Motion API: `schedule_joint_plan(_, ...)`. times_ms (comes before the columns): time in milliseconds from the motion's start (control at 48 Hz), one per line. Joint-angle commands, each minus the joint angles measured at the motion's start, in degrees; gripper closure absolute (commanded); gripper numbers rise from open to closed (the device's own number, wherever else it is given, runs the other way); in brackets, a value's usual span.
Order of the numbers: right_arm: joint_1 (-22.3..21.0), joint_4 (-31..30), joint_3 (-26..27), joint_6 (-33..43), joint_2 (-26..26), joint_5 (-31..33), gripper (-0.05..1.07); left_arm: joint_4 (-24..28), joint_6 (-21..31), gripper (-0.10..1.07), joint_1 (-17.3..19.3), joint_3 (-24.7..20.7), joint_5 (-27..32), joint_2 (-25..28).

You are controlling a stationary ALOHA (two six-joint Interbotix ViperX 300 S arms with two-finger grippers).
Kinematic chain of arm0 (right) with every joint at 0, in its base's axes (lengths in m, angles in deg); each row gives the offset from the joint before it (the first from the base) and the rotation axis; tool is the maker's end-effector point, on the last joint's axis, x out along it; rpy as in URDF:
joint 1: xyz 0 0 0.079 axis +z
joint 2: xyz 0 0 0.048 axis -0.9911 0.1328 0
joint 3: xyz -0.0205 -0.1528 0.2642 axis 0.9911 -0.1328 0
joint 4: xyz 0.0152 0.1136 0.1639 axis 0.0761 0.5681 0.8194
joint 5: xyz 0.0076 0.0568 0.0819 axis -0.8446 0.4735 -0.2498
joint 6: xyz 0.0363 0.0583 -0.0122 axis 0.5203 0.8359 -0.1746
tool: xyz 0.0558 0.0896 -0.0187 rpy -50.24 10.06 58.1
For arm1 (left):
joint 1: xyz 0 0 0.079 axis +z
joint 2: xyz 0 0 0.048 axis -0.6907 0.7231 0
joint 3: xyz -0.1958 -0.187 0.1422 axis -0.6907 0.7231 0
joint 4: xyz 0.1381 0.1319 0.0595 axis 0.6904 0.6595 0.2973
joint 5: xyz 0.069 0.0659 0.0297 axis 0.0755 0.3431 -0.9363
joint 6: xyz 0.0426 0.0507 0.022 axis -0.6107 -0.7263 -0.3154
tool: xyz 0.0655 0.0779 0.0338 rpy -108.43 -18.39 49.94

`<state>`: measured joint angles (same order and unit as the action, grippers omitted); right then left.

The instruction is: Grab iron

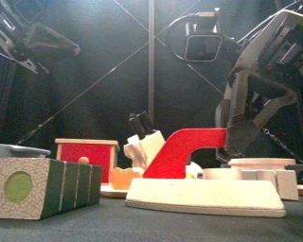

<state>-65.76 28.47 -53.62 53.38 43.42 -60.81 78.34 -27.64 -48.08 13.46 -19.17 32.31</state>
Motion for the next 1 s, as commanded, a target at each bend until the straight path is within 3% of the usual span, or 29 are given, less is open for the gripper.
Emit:
schedule_joint_plan(0,-0.18,-0.09,1.93,-0.09,-1.05,0.44,0.43,0.0,0.09,0.51,0.18,-1.14,-0.62,0.09)
schedule_joint_plan(312,-1.41,-0.97,2.55,-0.18,-2.72,1.49,0.6,0.0,0.09,0.51,0.26,-1.32,-0.62,0.09)
schedule_joint_plan(625,-4.22,-4.39,2.64,-0.18,-7.38,1.85,0.61,0.0,0.09,0.51,0.18,-1.93,-0.62,0.09)
schedule_joint_plan(979,-8.79,-6.86,2.9,-0.18,-8.44,1.49,0.61,0.0,0.18,0.5,0.09,-2.37,-0.62,0.44)
